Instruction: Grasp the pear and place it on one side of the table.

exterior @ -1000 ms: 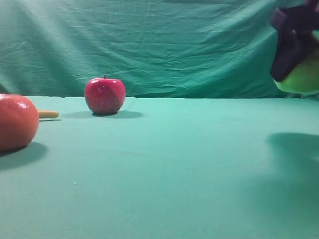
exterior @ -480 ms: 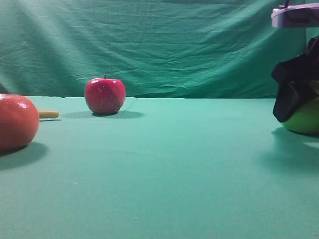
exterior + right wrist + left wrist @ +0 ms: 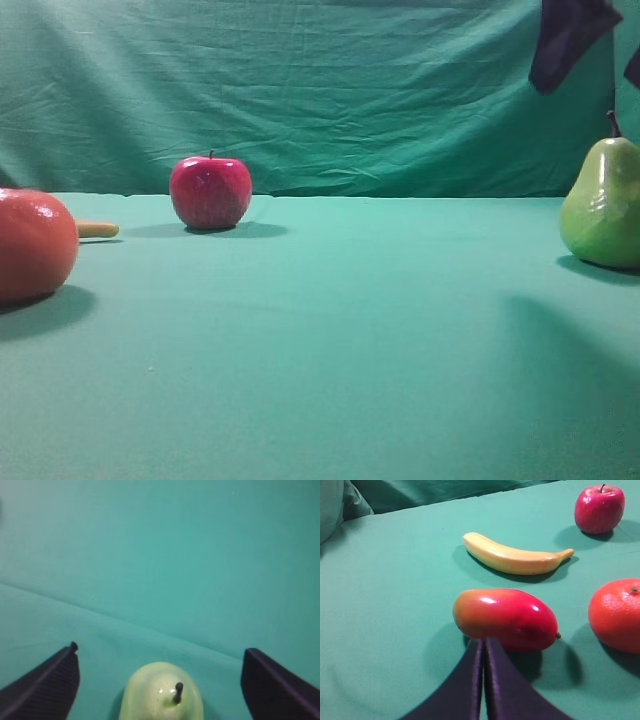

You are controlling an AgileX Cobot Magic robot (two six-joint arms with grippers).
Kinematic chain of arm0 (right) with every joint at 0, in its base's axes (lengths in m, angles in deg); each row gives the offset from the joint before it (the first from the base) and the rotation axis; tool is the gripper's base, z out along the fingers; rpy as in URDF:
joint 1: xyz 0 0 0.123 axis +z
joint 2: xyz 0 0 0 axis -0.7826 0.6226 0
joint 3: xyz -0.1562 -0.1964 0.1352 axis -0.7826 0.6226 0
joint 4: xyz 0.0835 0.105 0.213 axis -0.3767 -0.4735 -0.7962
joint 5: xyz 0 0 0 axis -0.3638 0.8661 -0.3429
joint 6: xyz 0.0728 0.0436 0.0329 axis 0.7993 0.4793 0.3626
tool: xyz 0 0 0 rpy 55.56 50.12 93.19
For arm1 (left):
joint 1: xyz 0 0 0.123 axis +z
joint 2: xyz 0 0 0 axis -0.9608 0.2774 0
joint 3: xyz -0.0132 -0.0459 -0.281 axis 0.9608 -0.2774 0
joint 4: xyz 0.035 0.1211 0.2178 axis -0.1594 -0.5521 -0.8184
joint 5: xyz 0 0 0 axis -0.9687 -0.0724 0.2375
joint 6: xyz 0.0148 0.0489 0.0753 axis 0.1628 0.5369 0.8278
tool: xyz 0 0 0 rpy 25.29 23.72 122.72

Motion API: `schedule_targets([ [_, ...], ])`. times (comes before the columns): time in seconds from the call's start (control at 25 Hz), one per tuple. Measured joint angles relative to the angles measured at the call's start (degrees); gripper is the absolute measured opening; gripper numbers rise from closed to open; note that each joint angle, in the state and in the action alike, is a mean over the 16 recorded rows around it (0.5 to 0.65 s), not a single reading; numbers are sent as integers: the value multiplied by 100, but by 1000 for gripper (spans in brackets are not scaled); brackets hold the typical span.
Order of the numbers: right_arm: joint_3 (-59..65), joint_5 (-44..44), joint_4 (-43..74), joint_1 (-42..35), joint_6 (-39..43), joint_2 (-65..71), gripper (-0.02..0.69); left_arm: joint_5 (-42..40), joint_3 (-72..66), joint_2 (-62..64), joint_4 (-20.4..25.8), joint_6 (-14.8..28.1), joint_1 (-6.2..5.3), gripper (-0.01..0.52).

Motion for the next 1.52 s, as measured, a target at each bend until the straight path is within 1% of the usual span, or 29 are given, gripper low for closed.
schedule_targets([
  [0.08, 23, 182, -18, 0, 5, -404, 106, 0, 0, 0, 0, 0, 0, 0],
  [0.16, 84, 326, -57, 0, 11, -819, 49, 0, 0, 0, 0, 0, 0, 0],
  [0.24, 167, 461, -120, 0, 18, -1250, 16, 0, 0, 0, 0, 0, 0, 0],
  [0.32, 256, 594, -188, 0, 25, -1682, 3, 0, 0, 0, 0, 0, 0, 0],
  [0.64, 752, 1053, -445, 0, 58, -3393, 0, 0, 0, 0, 0, 0, 0, 0],
  [0.84, 1247, 1102, -487, -33, 77, -4374, 0, 0, 0, 0, 0, 0, 0, 0],
  [1.0, 1896, 830, -372, -171, 91, -5124, 0, 0, 0, 0, 0, 0, 0, 0],
  [1.2, 2993, 223, -125, -461, 102, -5978, 0, 0, 0, 0, 0, 0, 0, 0],
  [1.36, 3917, -251, 78, -758, 118, -6481, 0, 0, 0, 0, 0, 0, 0, 0],
  [1.52, 4664, -541, 234, -1005, 161, -6788, 0, 0, 0, 0, 0, 0, 0, 0],
])
